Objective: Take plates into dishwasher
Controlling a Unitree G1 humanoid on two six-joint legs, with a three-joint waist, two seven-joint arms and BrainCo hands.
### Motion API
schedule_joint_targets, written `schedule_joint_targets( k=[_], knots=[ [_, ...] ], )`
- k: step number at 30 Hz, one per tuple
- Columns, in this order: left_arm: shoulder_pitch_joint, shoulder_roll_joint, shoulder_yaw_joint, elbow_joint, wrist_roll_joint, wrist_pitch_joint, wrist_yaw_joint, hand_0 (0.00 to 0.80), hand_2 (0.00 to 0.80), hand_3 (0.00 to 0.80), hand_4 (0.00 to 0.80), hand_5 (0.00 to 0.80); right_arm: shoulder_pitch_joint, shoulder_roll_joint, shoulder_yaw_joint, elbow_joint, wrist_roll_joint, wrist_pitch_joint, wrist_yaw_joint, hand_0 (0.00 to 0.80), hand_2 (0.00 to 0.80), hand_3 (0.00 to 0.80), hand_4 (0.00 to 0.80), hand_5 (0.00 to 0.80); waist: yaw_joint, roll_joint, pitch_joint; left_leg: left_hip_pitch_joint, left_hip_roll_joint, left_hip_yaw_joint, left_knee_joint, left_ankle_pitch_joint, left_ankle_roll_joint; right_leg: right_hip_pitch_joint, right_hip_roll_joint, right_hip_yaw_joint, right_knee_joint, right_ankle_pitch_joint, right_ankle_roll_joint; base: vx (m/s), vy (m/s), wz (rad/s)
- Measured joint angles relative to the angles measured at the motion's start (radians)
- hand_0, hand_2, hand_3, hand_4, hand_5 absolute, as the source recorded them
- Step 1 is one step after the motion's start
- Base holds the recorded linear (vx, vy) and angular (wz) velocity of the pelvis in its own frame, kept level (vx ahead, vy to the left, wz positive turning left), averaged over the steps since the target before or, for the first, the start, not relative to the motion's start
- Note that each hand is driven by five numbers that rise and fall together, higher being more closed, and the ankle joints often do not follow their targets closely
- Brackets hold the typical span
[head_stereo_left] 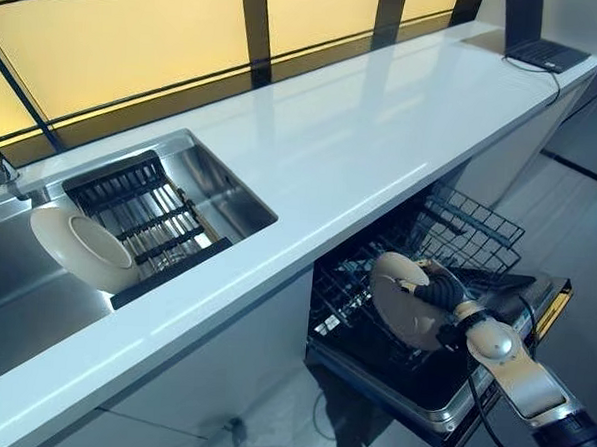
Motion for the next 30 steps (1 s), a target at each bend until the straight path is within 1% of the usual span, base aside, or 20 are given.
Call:
schedule_joint_targets(
  k=[6, 9, 12, 15, 18, 24, 28, 30],
  knots=[
    [-0.017, 0.002, -0.002, -0.021, 0.0, 0.004, -0.001, 0.0, 0.0, 0.0, 0.0, 0.0, -0.053, 0.011, 0.036, 0.049, -0.038, 0.001, -0.018, 0.8, 0.8, 0.8, 0.8, 0.8, 0.004, 0.008, 0.029, -0.002, -0.006, -0.002, -0.006, 0.002, 0.003, -0.003, -0.005, -0.004, 0.0, 0.0, 0.0, -0.001, 0.0, 0.01],
    [-0.023, 0.003, -0.022, -0.035, 0.0, 0.007, -0.003, 0.0, 0.0, 0.0, 0.0, 0.0, -0.072, 0.011, 0.041, 0.093, -0.074, 0.002, -0.023, 0.8, 0.8, 0.8, 0.8, 0.8, 0.019, 0.016, 0.034, -0.013, -0.009, -0.007, -0.007, 0.005, 0.006, -0.01, -0.007, -0.008, 0.0, 0.0, 0.0, -0.004, -0.001, 0.05],
    [-0.035, 0.005, -0.023, -0.035, 0.0, 0.009, -0.007, 0.0, 0.0, 0.0, 0.0, 0.0, -0.096, 0.011, 0.075, 0.143, -0.122, 0.008, -0.026, 0.8, 0.8, 0.8, 0.8, 0.8, 0.024, 0.019, 0.036, -0.02, -0.01, -0.022, -0.014, 0.012, 0.007, -0.014, -0.008, -0.02, 0.0, 0.0, 0.0, 0.002, -0.007, 0.12],
    [-0.04, 0.008, -0.04, -0.04, 0.0, 0.008, -0.01, 0.0, 0.0, 0.0, 0.0, 0.0, -0.126, 0.011, 0.111, 0.184, -0.158, 0.009, -0.026, 0.8, 0.8, 0.8, 0.8, 0.8, 0.029, 0.019, 0.036, -0.033, -0.013, -0.031, -0.015, 0.015, 0.009, -0.02, -0.01, -0.028, 0.0, 0.0, 0.0, 0.005, -0.009, 0.11],
    [-0.043, 0.01, -0.04, -0.045, 0.0, 0.011, -0.01, 0.0, 0.0, 0.0, 0.0, 0.0, -0.146, 0.011, 0.115, 0.227, -0.184, 0.016, -0.026, 0.8, 0.8, 0.8, 0.8, 0.8, 0.053, 0.02, 0.038, -0.034, -0.015, -0.035, -0.017, 0.016, 0.01, -0.02, -0.011, -0.033, 0.0, 0.0, 0.0, 0.017, -0.005, 0.04],
    [-0.051, 0.028, -0.04, -0.057, 0.0, 0.023, -0.013, 0.0, 0.0, 0.0, 0.0, 0.0, -0.198, 0.011, 0.123, 0.264, -0.248, 0.016, -0.013, 0.8, 0.8, 0.8, 0.8, 0.8, 0.054, 0.024, 0.061, -0.045, -0.017, -0.058, -0.022, 0.027, 0.012, -0.018, -0.012, -0.055, 0.0, 0.0, 0.0, 0.006, -0.007, 0.11],
    [-0.054, 0.04, -0.04, -0.073, 0.0, 0.026, -0.02, 0.0, 0.0, 0.0, 0.0, 0.0, -0.235, 0.01, 0.182, 0.307, -0.284, 0.015, -0.002, 0.8, 0.8, 0.8, 0.8, 0.8, 0.058, 0.027, 0.068, -0.052, -0.019, -0.064, -0.022, 0.029, 0.015, -0.022, -0.013, -0.059, 0.0, 0.0, 0.0, -0.014, -0.004, 0.04],
    [-0.055, 0.041, -0.04, -0.078, 0.0, 0.026, -0.021, 0.0, 0.0, 0.0, 0.0, 0.0, -0.241, 0.01, 0.191, 0.315, -0.289, 0.014, 0.001, 0.8, 0.8, 0.8, 0.8, 0.8, 0.061, 0.03, 0.072, -0.052, -0.019, -0.066, -0.022, 0.03, 0.015, -0.022, -0.014, -0.06, 0.0, 0.0, 0.0, 0.0, 0.0, 0.0]
  ],
)
